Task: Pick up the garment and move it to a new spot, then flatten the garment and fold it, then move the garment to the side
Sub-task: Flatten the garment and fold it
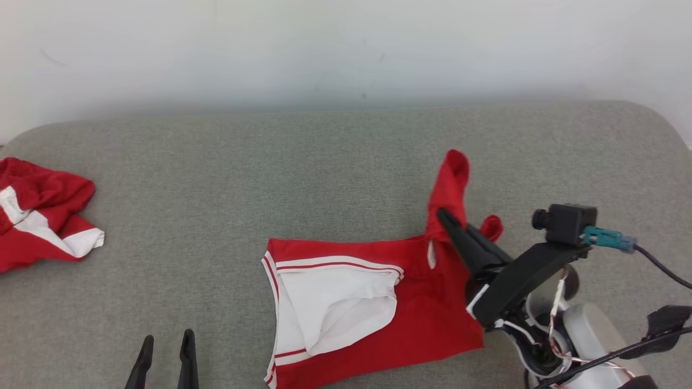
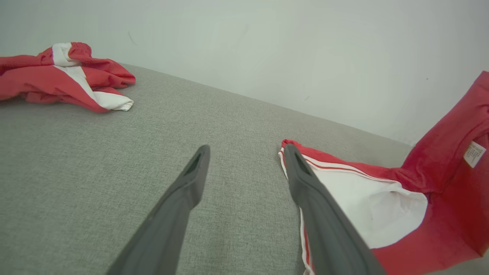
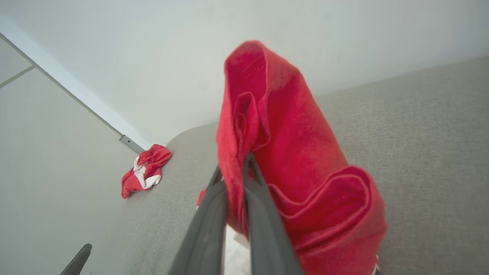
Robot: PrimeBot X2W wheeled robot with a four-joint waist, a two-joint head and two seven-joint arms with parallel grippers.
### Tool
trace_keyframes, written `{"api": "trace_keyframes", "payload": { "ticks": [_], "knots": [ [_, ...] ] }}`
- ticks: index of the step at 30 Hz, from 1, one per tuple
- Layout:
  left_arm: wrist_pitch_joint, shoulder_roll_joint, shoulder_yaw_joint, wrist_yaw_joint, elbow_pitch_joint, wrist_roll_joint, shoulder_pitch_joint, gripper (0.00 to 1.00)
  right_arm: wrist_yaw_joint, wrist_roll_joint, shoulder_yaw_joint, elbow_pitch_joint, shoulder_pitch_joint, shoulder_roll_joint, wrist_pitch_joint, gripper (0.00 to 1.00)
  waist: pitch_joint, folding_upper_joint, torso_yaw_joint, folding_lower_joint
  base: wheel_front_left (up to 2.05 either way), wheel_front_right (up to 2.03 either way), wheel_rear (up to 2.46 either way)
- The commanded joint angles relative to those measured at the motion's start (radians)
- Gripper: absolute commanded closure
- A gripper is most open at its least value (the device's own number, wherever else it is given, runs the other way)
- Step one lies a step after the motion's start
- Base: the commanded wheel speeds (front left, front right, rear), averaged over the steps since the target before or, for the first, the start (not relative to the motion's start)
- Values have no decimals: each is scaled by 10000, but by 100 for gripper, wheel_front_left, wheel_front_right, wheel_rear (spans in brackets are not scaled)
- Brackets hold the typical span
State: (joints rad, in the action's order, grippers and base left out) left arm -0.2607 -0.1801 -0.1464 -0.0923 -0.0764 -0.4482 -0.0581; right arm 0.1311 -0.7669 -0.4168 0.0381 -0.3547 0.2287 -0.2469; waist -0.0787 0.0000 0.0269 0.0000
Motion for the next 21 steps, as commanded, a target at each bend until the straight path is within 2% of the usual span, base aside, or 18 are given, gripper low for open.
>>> {"api": "trace_keyframes", "payload": {
  "ticks": [1, 9, 21],
  "knots": [
    [-48, 56, 17, 38, 51, 82, -122, 0, -7, -28, -173, -187, 137, -103, -58, 100, 45, 0, -142, 0, 0, 0, 0],
    [-48, 210, -78, 204, 249, 195, 50, 0, -7, 287, -740, -222, 53, -566, -64, 100, 45, 0, -551, 0, 0, 0, 0],
    [-47, 401, -455, 458, 597, 352, 424, 0, -7, 779, -1325, 800, -346, -1177, 383, 100, -113, 0, -1198, 0, 0, 0, 0]
  ]
}}
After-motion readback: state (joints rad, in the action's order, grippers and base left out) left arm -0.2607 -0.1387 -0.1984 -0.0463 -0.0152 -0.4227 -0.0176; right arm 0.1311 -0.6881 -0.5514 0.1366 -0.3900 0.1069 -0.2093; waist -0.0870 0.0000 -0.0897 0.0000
